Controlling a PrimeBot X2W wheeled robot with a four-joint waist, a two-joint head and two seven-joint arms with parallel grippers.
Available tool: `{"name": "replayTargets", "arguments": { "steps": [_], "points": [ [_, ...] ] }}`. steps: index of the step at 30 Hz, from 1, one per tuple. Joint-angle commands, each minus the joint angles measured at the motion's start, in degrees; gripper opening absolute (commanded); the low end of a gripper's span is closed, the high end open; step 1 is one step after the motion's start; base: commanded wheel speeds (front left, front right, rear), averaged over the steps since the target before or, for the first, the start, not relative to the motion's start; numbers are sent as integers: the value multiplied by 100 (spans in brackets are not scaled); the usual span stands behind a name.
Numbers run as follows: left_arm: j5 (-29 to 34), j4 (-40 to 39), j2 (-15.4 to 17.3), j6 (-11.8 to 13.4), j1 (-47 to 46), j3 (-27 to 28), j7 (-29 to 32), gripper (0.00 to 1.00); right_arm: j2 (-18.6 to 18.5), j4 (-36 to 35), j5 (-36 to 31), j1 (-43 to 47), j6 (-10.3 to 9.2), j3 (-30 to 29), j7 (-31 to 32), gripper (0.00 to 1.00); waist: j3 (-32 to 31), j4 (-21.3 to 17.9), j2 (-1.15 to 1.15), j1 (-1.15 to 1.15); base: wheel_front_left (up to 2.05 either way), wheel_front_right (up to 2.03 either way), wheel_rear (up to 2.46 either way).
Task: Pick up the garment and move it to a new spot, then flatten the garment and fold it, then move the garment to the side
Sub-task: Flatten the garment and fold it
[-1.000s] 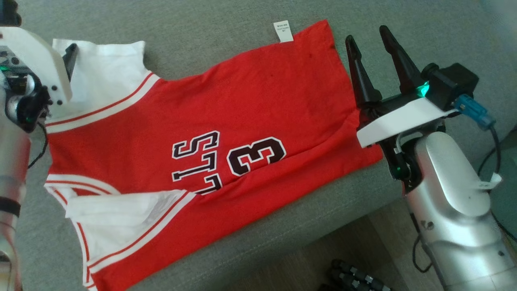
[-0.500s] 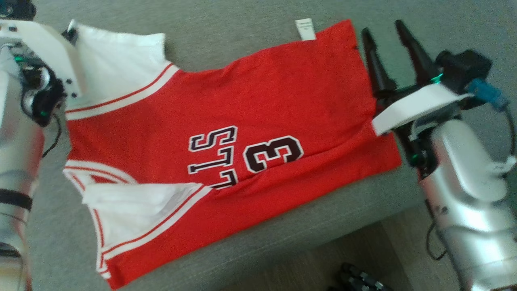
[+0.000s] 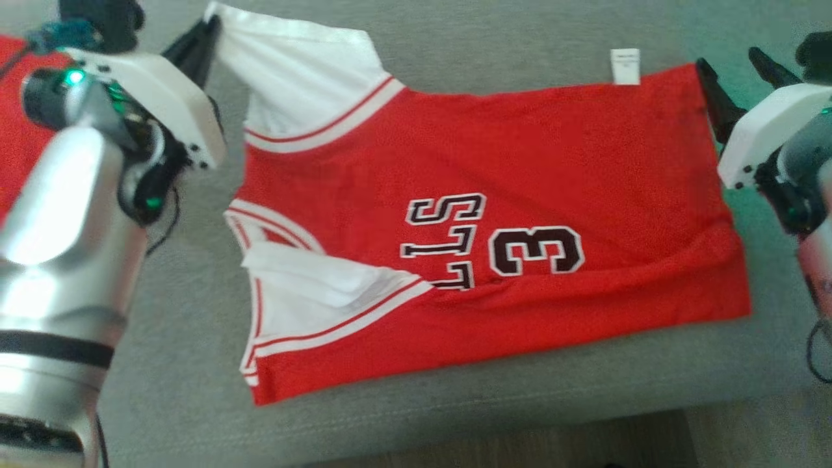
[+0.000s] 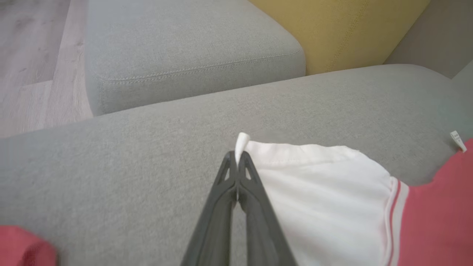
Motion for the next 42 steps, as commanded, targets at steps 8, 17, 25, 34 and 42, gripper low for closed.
{"name": "replayTargets", "arguments": {
  "steps": [8, 17, 25, 34, 42],
  "points": [
    [-65, -703, 57, 122, 155, 52, -67, 0, -431, 389, 550, -295, 37, 480, 218, 100, 58, 457, 0, 0, 0, 0, 0],
    [-96, -987, 49, 187, 223, -3, -21, 0, -462, 917, 770, -510, 37, 882, 108, 100, 161, 509, 0, 0, 0, 0, 0],
    [-109, -1063, 153, 231, 242, -24, 47, 0, -478, 1108, 1388, -534, 37, 1353, 416, 0, 135, 486, 0, 0, 0, 0, 0],
    [-95, -988, 229, 338, 73, 59, -53, 0, -558, 1238, 1324, -863, 37, 1539, -455, 0, 155, 424, 0, 0, 0, 0, 0],
    [33, -573, 193, 445, -436, 125, -364, 0, -481, 1667, 1118, -1372, 37, 1643, -1056, 0, 280, 370, 0, 0, 0, 0, 0]
  ]
}}
